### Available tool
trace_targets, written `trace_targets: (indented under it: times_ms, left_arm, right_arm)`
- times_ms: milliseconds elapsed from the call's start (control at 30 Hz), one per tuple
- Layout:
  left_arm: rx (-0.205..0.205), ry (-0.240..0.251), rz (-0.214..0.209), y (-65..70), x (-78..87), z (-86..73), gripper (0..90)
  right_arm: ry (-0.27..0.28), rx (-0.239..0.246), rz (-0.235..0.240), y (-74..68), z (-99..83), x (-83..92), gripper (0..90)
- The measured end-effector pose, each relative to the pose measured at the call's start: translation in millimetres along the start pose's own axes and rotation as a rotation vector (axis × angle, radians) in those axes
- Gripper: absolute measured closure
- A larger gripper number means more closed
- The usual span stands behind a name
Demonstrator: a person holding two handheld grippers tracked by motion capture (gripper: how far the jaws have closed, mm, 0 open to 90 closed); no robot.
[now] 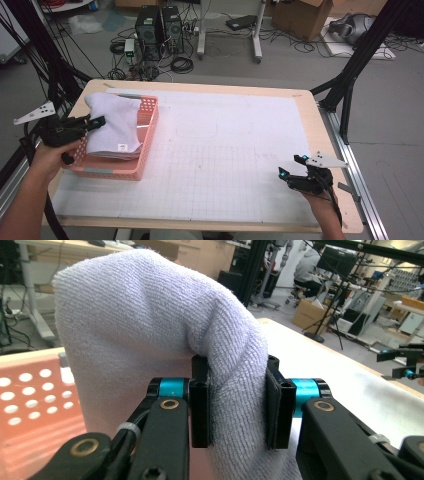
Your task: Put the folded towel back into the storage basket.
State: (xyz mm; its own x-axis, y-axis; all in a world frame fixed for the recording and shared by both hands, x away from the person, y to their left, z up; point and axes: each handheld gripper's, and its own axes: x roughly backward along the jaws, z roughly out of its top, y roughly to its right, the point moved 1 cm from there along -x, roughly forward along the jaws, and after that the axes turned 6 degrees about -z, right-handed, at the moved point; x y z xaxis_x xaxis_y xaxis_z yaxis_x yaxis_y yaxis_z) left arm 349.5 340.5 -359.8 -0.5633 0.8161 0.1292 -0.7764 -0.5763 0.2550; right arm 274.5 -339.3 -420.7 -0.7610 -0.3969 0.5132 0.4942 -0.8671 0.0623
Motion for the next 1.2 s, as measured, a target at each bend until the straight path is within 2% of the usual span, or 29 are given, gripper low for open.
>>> trace_targets:
  times_ms: [100,300,400,600,800,867,1000,1033,1100,1200]
  left_arm:
    - [-0.006,-0.013,-0.003,-1.1,-4.5,-0.7,69.8]
    - [0.012,-0.059,0.047,-11.3,-6.7,-5.0,69.7]
    - [0.025,-0.057,0.054,-14.5,-4.3,-5.6,69.7]
    - [0.023,-0.071,0.047,-15.3,-4.1,-6.2,69.7]
    - [0.026,-0.117,0.006,-13.3,-13.1,-9.7,68.6]
    - [0.057,-0.129,0.036,-15.0,-14.8,-9.9,62.8]
    - [0.152,-0.175,0.141,-21.4,-13.2,-9.2,40.4]
    - [0.159,-0.184,0.162,-22.3,-11.8,-9.2,36.9]
    - [0.166,-0.177,0.177,-22.9,-8.2,-8.1,35.6]
    - [0.165,-0.134,0.218,-23.0,-2.5,-4.2,34.0]
  right_arm:
    - [-0.001,0.003,0.0,-0.6,0.1,0.0,23.4]
    - [-0.003,0.003,-0.002,-0.4,-0.5,0.0,23.4]
    - [-0.005,0.003,-0.003,0.4,-1.1,0.2,23.4]
    - [-0.007,0.007,0.0,-0.7,-0.6,-0.7,23.4]
    - [-0.007,0.006,-0.002,-1.2,-0.3,-0.8,23.4]
    - [-0.005,0.008,-0.002,-0.8,-0.6,-0.7,23.4]
    - [-0.005,0.007,-0.001,-0.4,-0.8,-0.3,23.4]
    - [-0.006,0.007,-0.001,-0.4,-0.8,-0.3,23.5]
    - [-0.006,0.007,-0.001,-0.8,-0.7,-0.9,23.5]
    - [-0.007,0.01,-0.001,-1.1,-0.7,-1.5,23.4]
